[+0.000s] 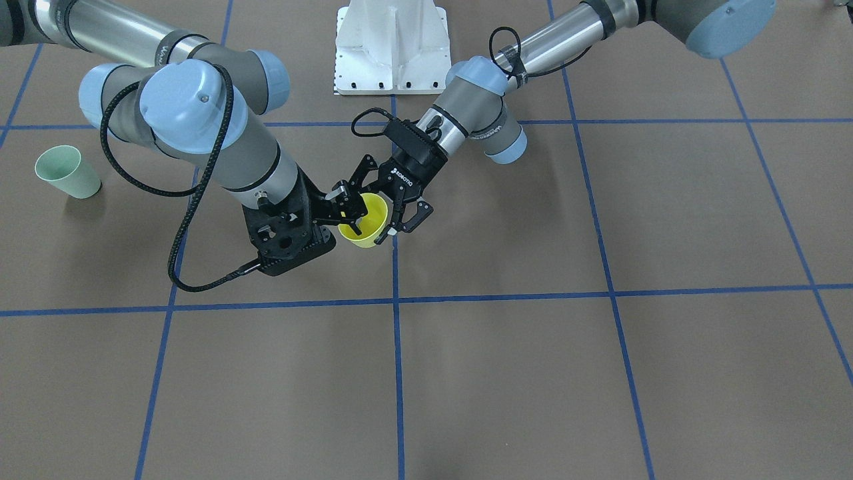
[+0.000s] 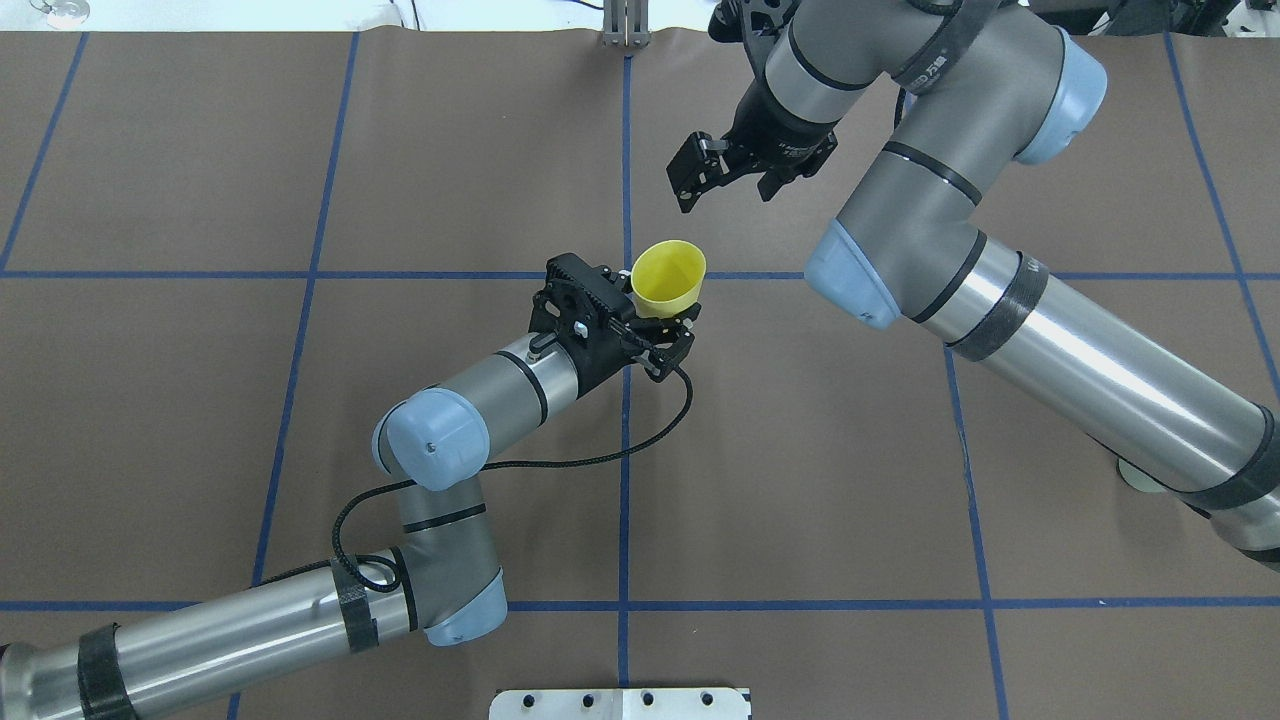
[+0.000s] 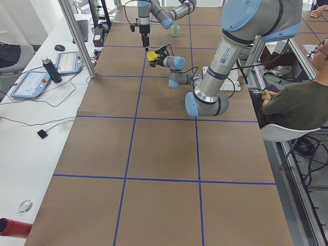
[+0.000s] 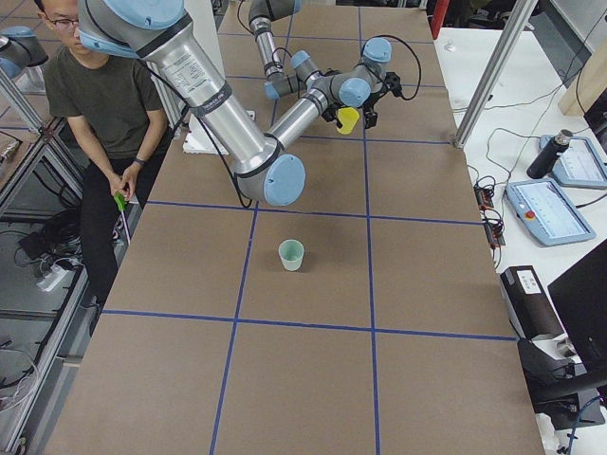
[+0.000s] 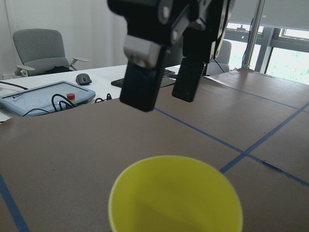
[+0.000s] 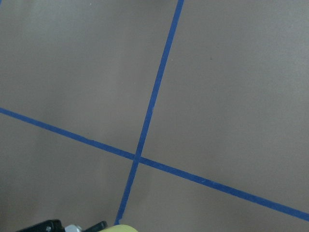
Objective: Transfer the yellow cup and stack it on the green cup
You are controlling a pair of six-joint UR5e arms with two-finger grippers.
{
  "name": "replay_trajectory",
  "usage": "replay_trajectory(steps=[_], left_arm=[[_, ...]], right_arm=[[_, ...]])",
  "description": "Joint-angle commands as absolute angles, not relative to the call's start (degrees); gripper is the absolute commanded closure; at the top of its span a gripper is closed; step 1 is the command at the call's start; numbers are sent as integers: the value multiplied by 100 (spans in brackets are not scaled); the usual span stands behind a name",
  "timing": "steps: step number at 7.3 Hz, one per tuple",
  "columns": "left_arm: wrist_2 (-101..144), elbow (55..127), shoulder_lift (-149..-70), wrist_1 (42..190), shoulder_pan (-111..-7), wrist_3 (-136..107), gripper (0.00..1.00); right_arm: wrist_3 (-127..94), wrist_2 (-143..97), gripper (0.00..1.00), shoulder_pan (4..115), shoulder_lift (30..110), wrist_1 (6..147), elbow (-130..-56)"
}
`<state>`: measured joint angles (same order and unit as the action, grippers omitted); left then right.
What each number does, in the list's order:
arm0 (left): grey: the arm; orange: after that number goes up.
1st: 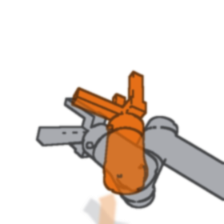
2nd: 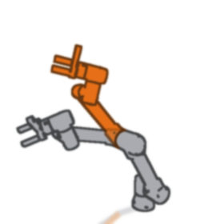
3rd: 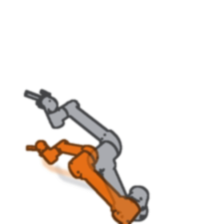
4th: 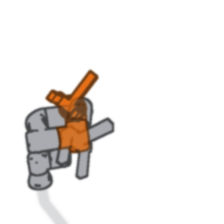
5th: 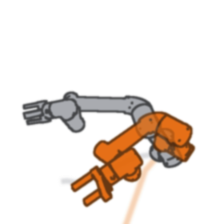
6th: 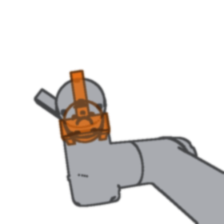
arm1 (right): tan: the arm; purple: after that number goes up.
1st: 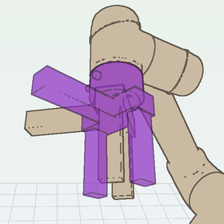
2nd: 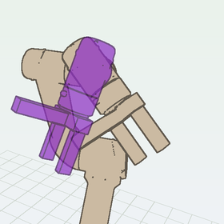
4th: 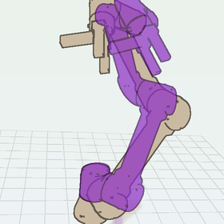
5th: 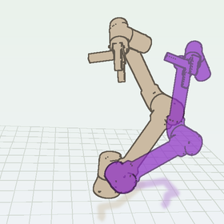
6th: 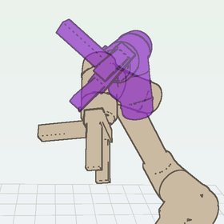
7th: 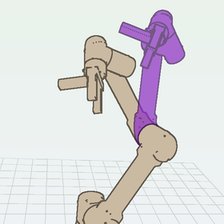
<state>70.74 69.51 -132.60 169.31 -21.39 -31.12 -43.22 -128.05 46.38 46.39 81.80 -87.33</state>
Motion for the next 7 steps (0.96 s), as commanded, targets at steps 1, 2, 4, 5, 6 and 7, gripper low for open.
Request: replay_trajectory(steps=[1, 2, 4, 5, 6, 7], left_arm=[[7066, 6952, -13272, 16937, -2109, -3103, 34], [7066, 6943, -13280, 16937, -2109, -3103, 34], [7066, 6943, -13280, 16937, -2101, -3111, 34], [7066, 6952, -13280, 16937, -2101, -3111, 35], [7058, 6952, -13315, 16928, -2101, -3103, 35], [7058, 6943, -13359, 16928, -2101, -3103, 35]], right_arm=[[-4307, -12876, 11, 4570, 4746, 8227, -8763], [-4307, -12928, 13, 4562, 4746, 8244, -8797], [-4307, -13043, 14, 4570, 4842, 8305, -8920], [-4307, -13043, 15, 4570, 4878, 8306, -8921], [-4307, -13043, 19, 4570, 4895, 8306, -8930], [-4315, -13043, 22, 4570, 4896, 8306, -8930]])
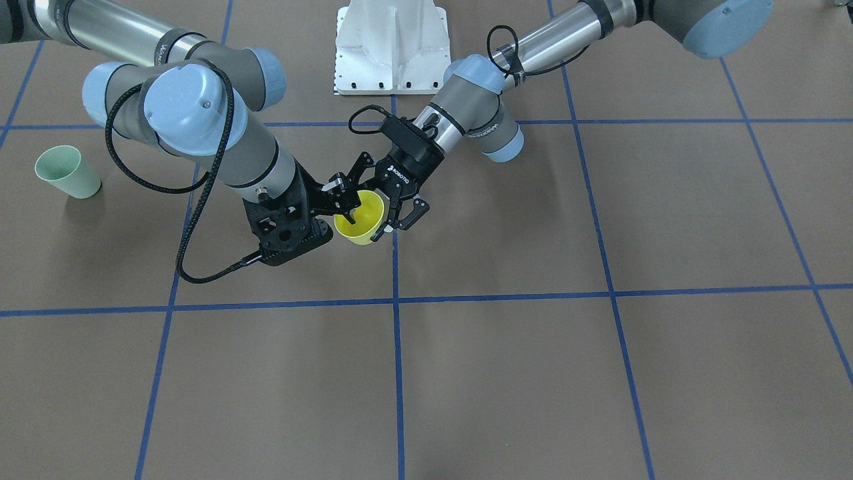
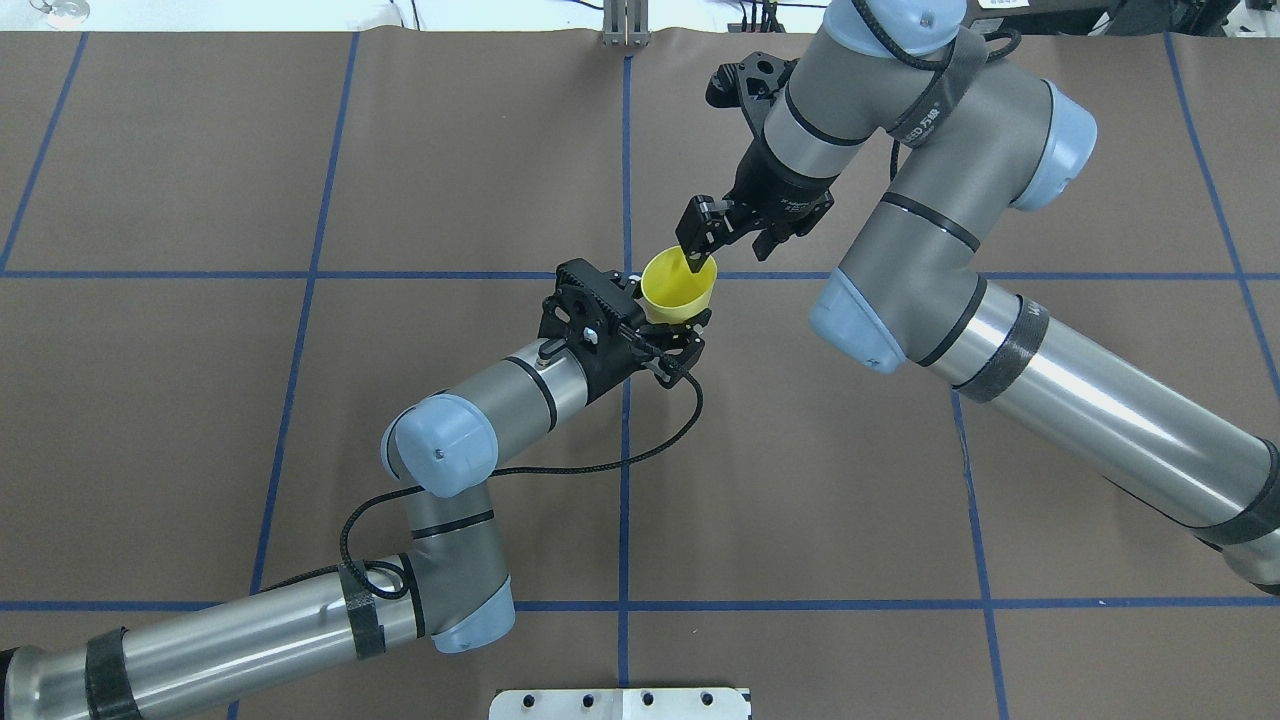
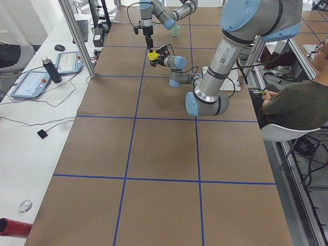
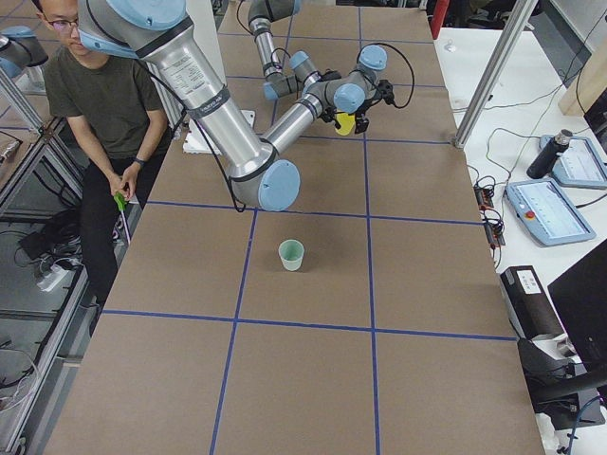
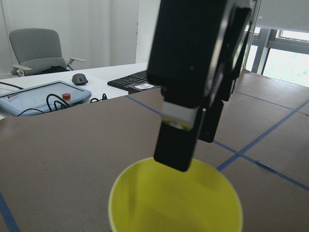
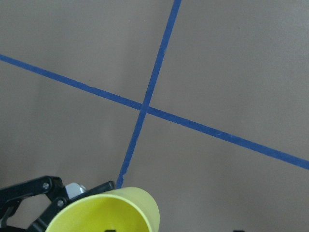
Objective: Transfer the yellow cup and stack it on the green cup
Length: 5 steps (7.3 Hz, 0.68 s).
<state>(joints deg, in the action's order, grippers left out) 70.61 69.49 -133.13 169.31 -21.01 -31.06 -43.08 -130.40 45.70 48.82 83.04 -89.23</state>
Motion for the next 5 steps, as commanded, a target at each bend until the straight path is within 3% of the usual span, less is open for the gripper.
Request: replay_trajectory(steps=[1, 4, 5], left_arm=[[7058, 6943, -13368, 16928, -2101, -3103, 35], [7031, 6943, -13368, 16928, -2057, -3085, 35], [7023, 6943, -13368, 16928, -2039, -3085, 35]], right_arm=[[-4315, -13043, 27, 4562, 4922, 8306, -8938], [-4342, -13043, 67, 4535, 5018, 8306, -9096], [-4342, -13043, 69, 4509, 5027, 8306, -9123]])
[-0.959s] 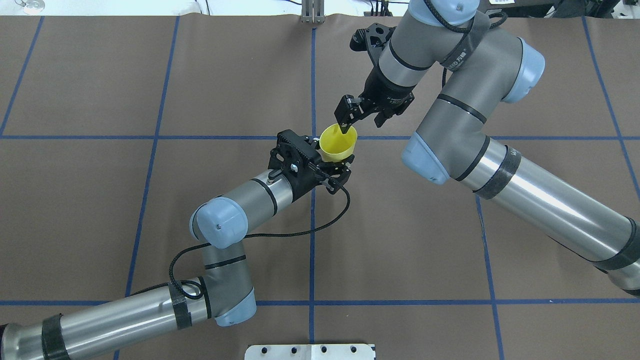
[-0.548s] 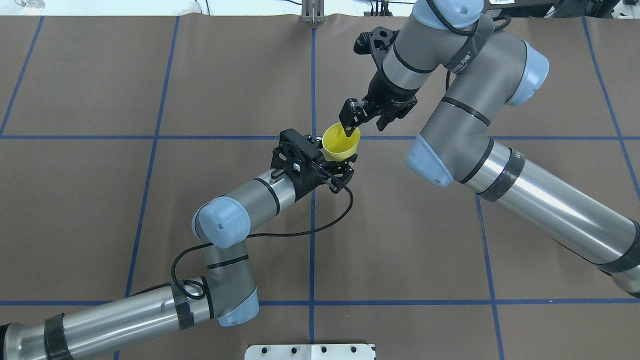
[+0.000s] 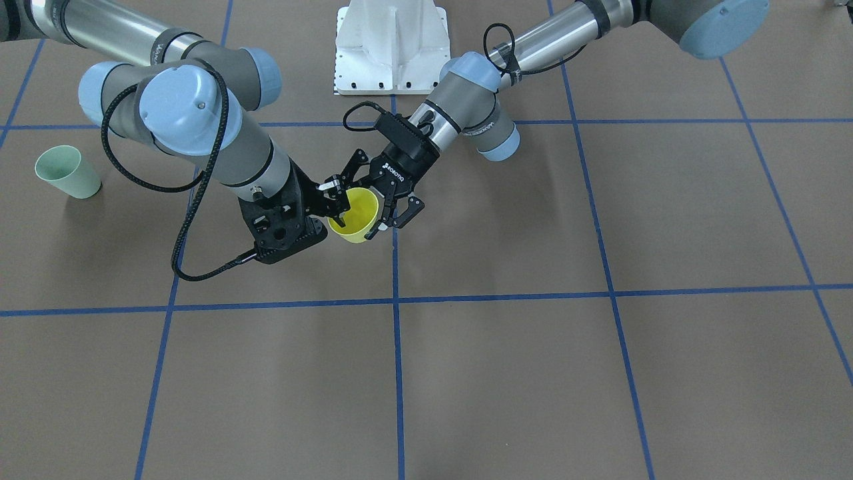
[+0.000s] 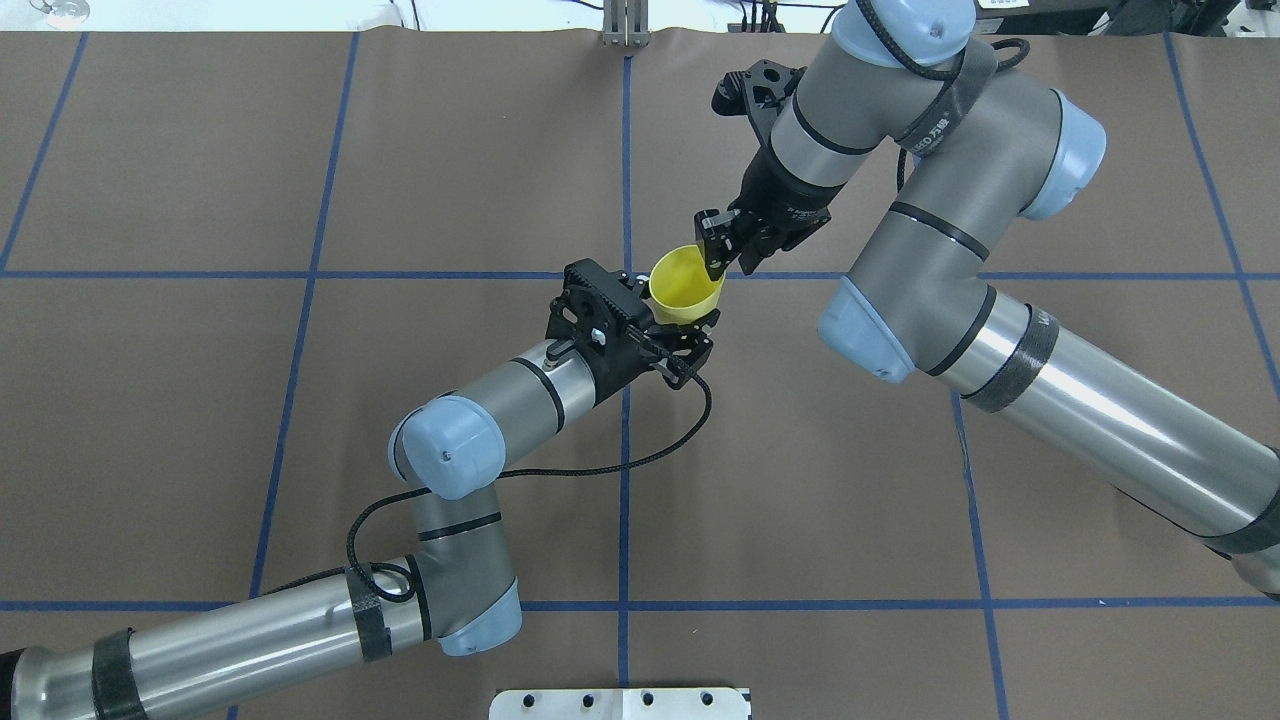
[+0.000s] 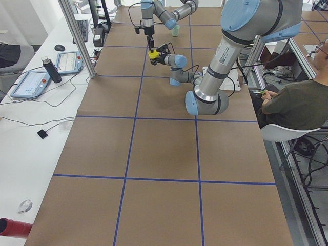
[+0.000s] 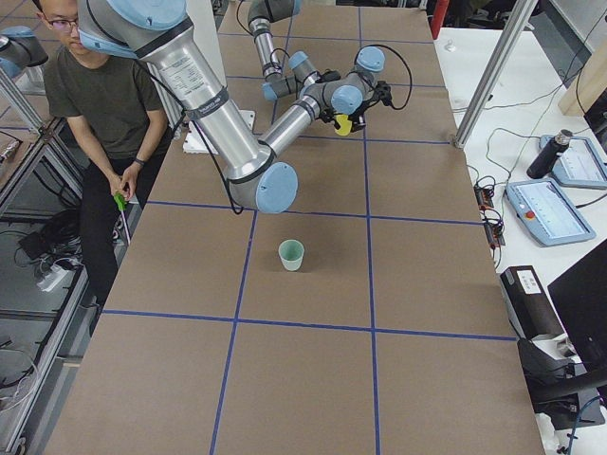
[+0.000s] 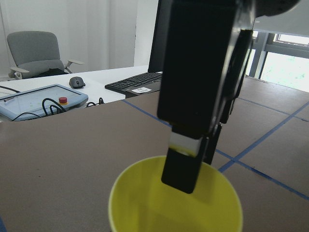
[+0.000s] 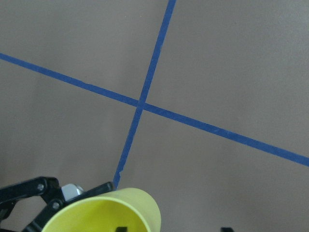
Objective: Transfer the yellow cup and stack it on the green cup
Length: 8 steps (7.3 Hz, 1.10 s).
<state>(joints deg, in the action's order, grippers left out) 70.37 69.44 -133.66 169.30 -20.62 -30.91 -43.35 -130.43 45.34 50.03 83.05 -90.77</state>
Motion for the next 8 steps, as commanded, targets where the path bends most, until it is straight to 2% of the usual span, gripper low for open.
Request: replay_trajectory(steps=[1, 3, 4, 5, 6, 7, 8], left_arm=[[7014, 6943, -13377, 16936, -2022, -3085, 35], [7005, 6943, -13386, 16928, -2013, -3085, 35], [7005, 6943, -13386, 16928, -2013, -3085, 35], [7005, 6943, -13386, 16936, -2004, -3085, 34], [7014, 6943, -13421, 16928, -2004, -3094, 31], [7014, 6952, -13447, 16936, -1978, -3102, 0], [7014, 6943, -13439, 16937, -1960, -3094, 0]], right_arm=[[-4359, -13043, 68, 4491, 5019, 8306, -9132], [-4403, -13043, 67, 4430, 5071, 8306, -9263], [-4412, -13043, 87, 4412, 5106, 8306, -9307], [-4412, -13078, 100, 4412, 5115, 8306, -9308], [-4412, -13122, 100, 4412, 5124, 8306, -9308], [-4412, -13218, 100, 4412, 5141, 8314, -9316], [-4421, -13254, 100, 4412, 5168, 8314, -9316]])
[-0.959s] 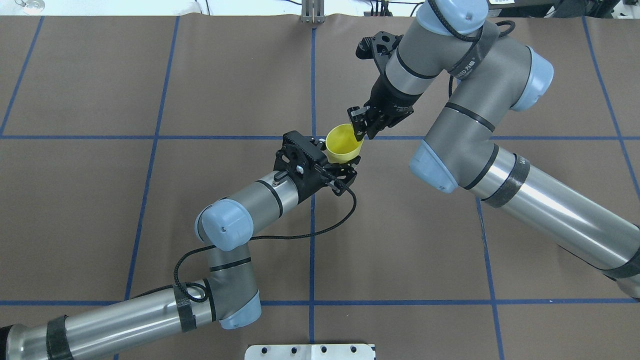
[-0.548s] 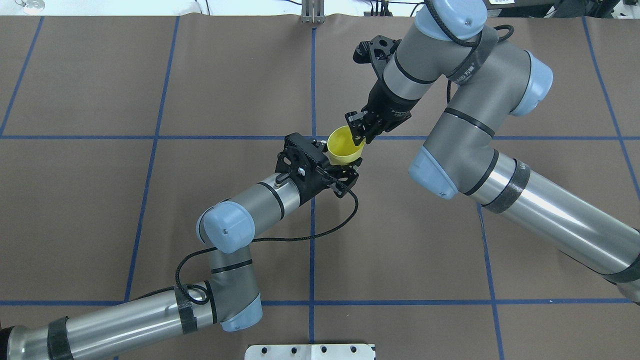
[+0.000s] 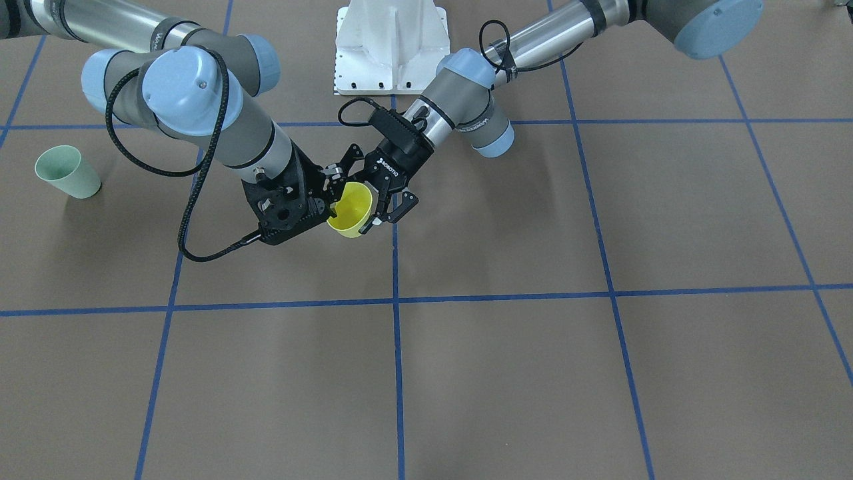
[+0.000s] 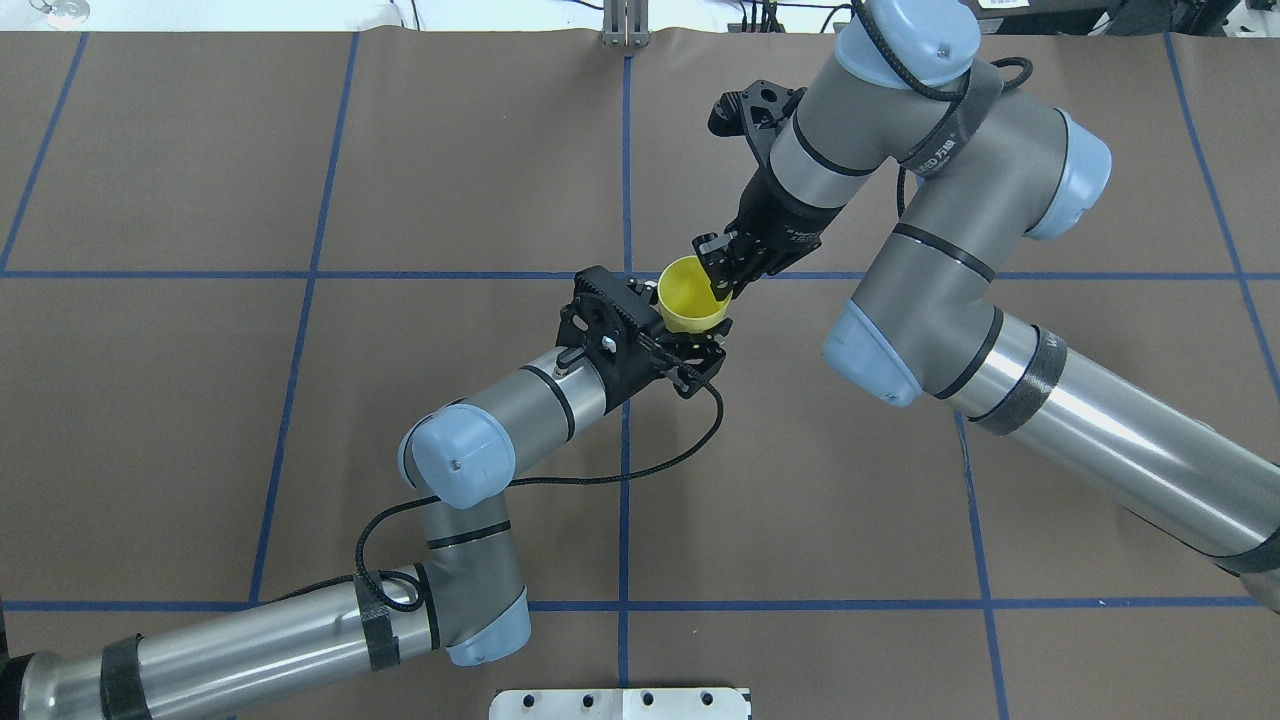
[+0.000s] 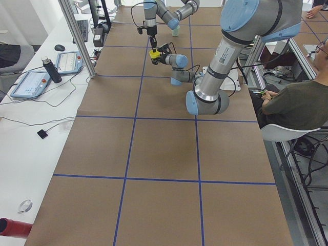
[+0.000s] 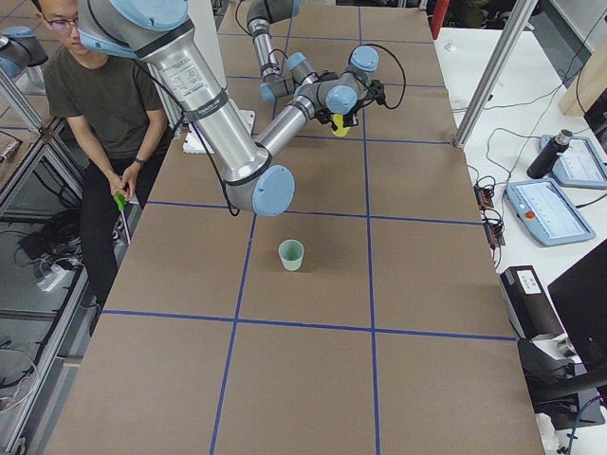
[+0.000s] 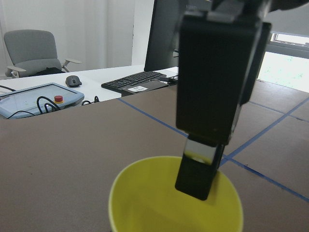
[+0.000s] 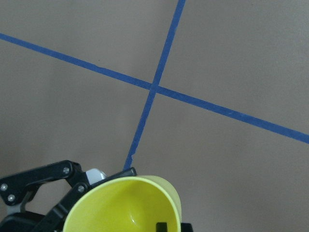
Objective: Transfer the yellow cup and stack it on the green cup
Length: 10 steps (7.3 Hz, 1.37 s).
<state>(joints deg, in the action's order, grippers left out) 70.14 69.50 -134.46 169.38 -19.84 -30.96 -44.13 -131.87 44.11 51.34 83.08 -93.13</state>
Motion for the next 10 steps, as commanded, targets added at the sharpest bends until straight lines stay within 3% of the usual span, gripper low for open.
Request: replay_trajectory(steps=[1, 6, 9, 10], left_arm=[[7005, 6952, -13421, 16937, -1969, -3085, 0], [7014, 6987, -13316, 17112, -1969, -3085, 0], [7005, 6996, -13245, 17104, -1978, -3076, 0], [7005, 6996, -13254, 17095, -1995, -3137, 0]], right_arm=[[-4430, -13324, 100, 4412, 5159, 8314, -9325], [-4412, -13640, 100, 4990, 5395, 8306, -9334], [-4403, -13755, 100, 6104, 6202, 8323, -9877], [-4412, -13581, 100, 6265, 6849, 8515, -10418]])
